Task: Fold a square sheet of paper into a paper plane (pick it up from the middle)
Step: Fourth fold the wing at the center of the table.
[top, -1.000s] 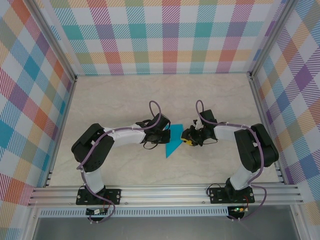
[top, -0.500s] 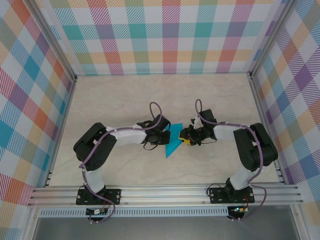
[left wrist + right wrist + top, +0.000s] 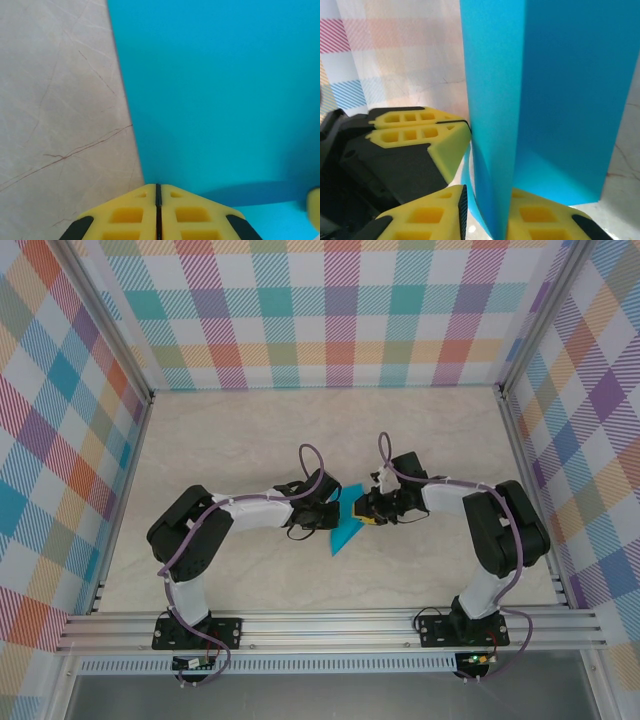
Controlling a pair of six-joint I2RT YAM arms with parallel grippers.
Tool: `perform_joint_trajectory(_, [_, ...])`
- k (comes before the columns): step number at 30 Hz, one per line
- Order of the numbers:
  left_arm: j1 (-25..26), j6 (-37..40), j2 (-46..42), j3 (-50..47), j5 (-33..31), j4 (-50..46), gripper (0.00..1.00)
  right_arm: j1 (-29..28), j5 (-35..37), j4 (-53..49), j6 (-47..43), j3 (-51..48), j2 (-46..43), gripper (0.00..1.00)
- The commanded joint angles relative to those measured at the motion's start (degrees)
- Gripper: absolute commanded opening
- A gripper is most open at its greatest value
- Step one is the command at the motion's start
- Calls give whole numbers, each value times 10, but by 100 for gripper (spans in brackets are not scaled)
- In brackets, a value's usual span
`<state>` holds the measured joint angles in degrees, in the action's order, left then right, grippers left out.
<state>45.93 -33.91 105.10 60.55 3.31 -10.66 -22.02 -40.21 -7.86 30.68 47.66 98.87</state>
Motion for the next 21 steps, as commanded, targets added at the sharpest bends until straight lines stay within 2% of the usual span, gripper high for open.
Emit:
perform_joint_trajectory(1, [-1, -12, -39, 6, -12, -19, 10, -8, -17, -28, -50, 18, 18, 18])
perform_joint_trajectory(10, [32, -23, -101, -30, -53, -31, 23, -10, -17, -12, -29, 15, 18, 6])
perform_joint_trajectory(15, [91, -24, -107, -20, -118, -73, 38, -11, -14, 4, 4, 8, 6, 2])
perform_joint_trajectory(21, [161, -53, -60, 23, -211, -121, 45, -11, -7, -8, 8, 12, 3, 2])
